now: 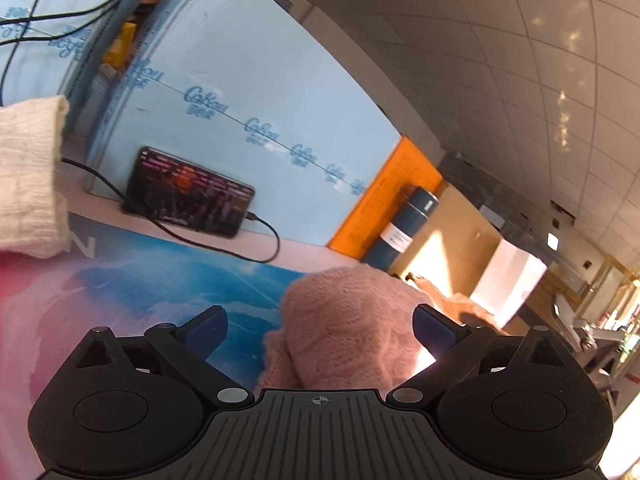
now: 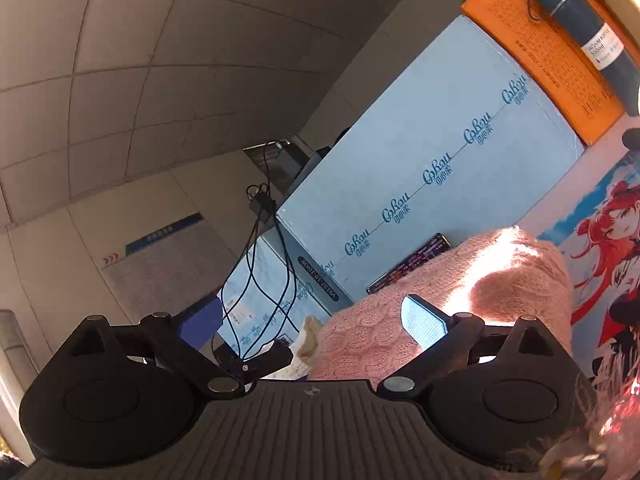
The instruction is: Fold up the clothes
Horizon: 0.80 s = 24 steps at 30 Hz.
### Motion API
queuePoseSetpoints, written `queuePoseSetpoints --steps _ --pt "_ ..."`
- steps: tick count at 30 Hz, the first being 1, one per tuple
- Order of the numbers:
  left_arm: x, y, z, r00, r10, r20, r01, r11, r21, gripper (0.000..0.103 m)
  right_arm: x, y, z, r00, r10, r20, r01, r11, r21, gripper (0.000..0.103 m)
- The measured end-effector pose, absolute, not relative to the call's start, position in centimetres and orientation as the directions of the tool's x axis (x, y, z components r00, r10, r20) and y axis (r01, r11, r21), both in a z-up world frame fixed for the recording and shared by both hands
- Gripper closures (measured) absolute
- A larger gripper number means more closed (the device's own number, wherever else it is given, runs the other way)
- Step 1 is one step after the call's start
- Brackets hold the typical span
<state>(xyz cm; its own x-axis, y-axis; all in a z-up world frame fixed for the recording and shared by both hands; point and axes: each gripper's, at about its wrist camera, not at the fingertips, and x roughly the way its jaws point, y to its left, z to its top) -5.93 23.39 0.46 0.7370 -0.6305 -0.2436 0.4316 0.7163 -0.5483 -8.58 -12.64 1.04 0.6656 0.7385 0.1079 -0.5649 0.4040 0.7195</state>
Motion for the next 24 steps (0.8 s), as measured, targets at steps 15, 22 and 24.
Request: queuePoseSetpoints --steps 15,22,24 --pt "-4.1 19.7 -1.5 0.781 -0.363 -0.508 0.225 0.922 -0.314 0.0 -6.3 -15.7 -3.3 0.773 0.633 -0.038 -0.273 0.387 0.881 0.004" --pt "-4.3 21.5 -1.6 0.793 -0.417 -0.444 0.211 0.872 -0.442 0.0 -7.8 -16.9 -3.0 0.83 0.553 0.076 -0.314 0.35 0.883 0.0" --pt "-4.4 21.6 -1.4 0.789 -0.446 -0.422 0.228 0.851 -0.473 0.0 -8.1 -17.5 -3.3 0.873 0.487 0.042 -0.25 0.37 0.895 0.0"
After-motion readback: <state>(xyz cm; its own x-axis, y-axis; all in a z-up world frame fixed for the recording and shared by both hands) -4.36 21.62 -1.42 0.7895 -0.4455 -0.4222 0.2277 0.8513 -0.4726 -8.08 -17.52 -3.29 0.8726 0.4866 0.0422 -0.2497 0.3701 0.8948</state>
